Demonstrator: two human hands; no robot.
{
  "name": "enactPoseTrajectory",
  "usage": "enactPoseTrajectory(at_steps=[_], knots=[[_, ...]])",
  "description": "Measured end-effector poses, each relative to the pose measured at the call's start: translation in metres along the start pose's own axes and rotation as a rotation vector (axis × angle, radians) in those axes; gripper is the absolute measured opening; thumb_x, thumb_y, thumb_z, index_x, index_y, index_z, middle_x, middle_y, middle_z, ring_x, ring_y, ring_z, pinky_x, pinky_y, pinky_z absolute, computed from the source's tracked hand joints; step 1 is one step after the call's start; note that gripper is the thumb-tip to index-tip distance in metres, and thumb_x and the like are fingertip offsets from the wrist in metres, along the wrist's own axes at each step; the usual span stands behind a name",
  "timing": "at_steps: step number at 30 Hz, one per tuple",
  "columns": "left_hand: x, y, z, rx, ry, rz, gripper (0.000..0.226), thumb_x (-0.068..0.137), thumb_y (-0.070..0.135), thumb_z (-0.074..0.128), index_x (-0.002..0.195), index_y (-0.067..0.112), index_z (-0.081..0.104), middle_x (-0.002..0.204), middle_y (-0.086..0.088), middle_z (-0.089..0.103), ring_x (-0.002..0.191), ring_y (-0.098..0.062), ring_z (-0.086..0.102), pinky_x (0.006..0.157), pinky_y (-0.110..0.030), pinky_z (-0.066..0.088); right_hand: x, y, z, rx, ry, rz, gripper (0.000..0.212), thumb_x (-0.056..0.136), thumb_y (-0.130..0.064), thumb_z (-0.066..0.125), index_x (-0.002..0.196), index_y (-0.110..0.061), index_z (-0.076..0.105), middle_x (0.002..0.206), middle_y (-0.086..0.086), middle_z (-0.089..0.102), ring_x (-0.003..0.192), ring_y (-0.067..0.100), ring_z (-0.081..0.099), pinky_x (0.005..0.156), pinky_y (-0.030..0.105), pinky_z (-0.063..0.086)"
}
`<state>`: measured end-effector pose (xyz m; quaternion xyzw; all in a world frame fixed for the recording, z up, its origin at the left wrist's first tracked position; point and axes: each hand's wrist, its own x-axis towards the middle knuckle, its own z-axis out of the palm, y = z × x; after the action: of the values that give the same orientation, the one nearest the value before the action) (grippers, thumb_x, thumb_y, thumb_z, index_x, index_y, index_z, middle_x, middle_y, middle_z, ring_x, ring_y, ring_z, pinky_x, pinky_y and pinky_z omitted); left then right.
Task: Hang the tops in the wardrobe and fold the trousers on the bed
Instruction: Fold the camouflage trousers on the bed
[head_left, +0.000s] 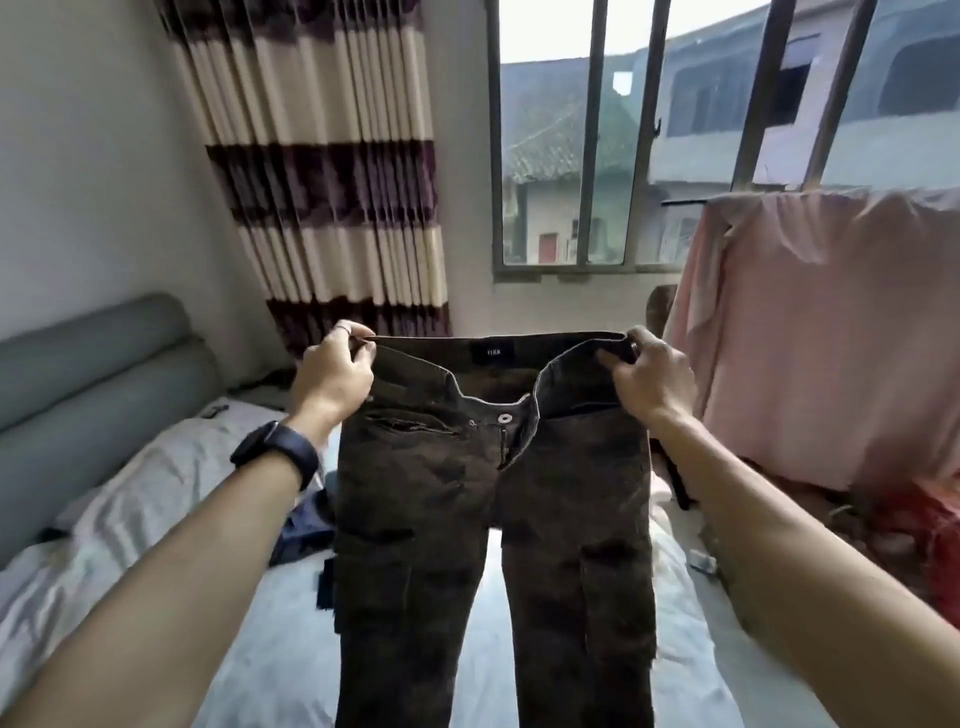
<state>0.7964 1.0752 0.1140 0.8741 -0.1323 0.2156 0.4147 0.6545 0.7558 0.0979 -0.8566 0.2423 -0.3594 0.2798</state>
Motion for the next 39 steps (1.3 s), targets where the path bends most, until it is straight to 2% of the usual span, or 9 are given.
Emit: enactPoseTrajectory(at_steps=[7,14,19,22,24,26,28,32,39], knots=[[-0.085,-0.133,0.152,0.134,-0.38,-0.271,0.015,0.091,0.042,0.058,0.102,0.033,0.062,0.111,-0.01,0.073,0.107,-0.033,0.066,0.09,-0.042,0.053,-0.077,0.159,0.121,-0.035,-0.287,0.247,0.023,0.092,-0.042,0.067,0.109,-0.027,0.068,0.104,0.008,0.072,0.102,0.033,0.065,0.076,0.036,0.045],[-0.125,-0.183,0.22,0.285,-0.492,-0.273,0.007,0.094,0.037,0.061,0.098,0.038,0.067,0.096,0.009,0.068,0.095,-0.021,0.064,0.081,-0.038,0.054,-0.108,0.249,0.19,-0.011,-0.404,0.374,0.014,0.09,-0.03,0.072,0.099,-0.021,0.07,0.084,-0.002,0.068,0.091,0.026,0.065,0.072,0.031,0.041],[-0.085,-0.205,0.266,0.247,-0.433,-0.263,0.01,0.096,0.025,0.063,0.1,0.025,0.072,0.097,-0.002,0.062,0.098,-0.029,0.064,0.085,-0.038,0.05,-0.067,0.255,0.235,0.033,-0.361,0.363,0.009,0.094,-0.025,0.065,0.089,-0.017,0.065,0.079,-0.004,0.063,0.087,0.025,0.063,0.068,0.032,0.034],[-0.023,-0.221,0.322,0.124,-0.355,-0.375,0.023,0.096,0.019,0.062,0.118,0.017,0.068,0.12,-0.014,0.064,0.116,-0.033,0.059,0.1,-0.038,0.045,-0.014,0.259,0.277,0.071,-0.343,0.441,0.018,0.097,-0.021,0.059,0.113,-0.014,0.065,0.106,0.007,0.07,0.107,0.031,0.063,0.08,0.033,0.04],[0.015,-0.229,0.367,0.025,-0.465,-0.402,0.053,0.097,0.017,0.059,0.148,0.016,0.044,0.153,-0.017,0.04,0.142,-0.033,0.039,0.118,-0.04,0.031,0.016,0.267,0.307,0.147,-0.421,0.482,0.053,0.099,-0.014,0.055,0.15,-0.016,0.042,0.141,0.005,0.058,0.128,0.023,0.057,0.099,0.025,0.038],[0.019,-0.236,0.398,0.012,-0.569,-0.367,0.068,0.1,0.015,0.056,0.159,0.018,0.023,0.166,-0.012,0.013,0.153,-0.028,0.016,0.123,-0.036,0.015,0.017,0.272,0.326,0.178,-0.485,0.49,0.068,0.098,-0.007,0.053,0.158,-0.016,0.025,0.151,0.003,0.046,0.134,0.018,0.051,0.096,0.014,0.031],[-0.019,-0.258,0.417,0.033,-0.656,-0.343,0.064,0.101,0.017,0.053,0.159,0.018,0.025,0.167,-0.009,0.011,0.153,-0.025,0.016,0.12,-0.033,0.019,-0.021,0.294,0.343,0.153,-0.483,0.553,0.063,0.096,-0.008,0.057,0.154,-0.013,0.033,0.143,0.003,0.051,0.126,0.016,0.053,0.092,0.014,0.033],[-0.182,-0.328,0.401,0.187,-0.852,-0.58,0.063,0.102,0.028,0.052,0.158,0.024,0.024,0.167,-0.002,0.011,0.15,-0.024,0.023,0.116,-0.036,0.029,-0.185,0.35,0.35,-0.057,-0.644,0.799,0.063,0.093,-0.032,0.066,0.148,-0.013,0.043,0.148,0.009,0.049,0.133,0.028,0.048,0.108,0.042,0.041],[-0.349,-0.401,0.293,0.499,-0.808,-0.937,0.085,0.097,0.04,0.061,0.161,0.022,0.008,0.166,-0.014,0.006,0.151,-0.035,0.01,0.121,-0.049,0.018,-0.393,0.37,0.278,-0.444,-0.757,1.091,0.086,0.091,-0.043,0.069,0.154,-0.002,0.028,0.157,0.021,0.033,0.146,0.037,0.027,0.12,0.049,0.021]])
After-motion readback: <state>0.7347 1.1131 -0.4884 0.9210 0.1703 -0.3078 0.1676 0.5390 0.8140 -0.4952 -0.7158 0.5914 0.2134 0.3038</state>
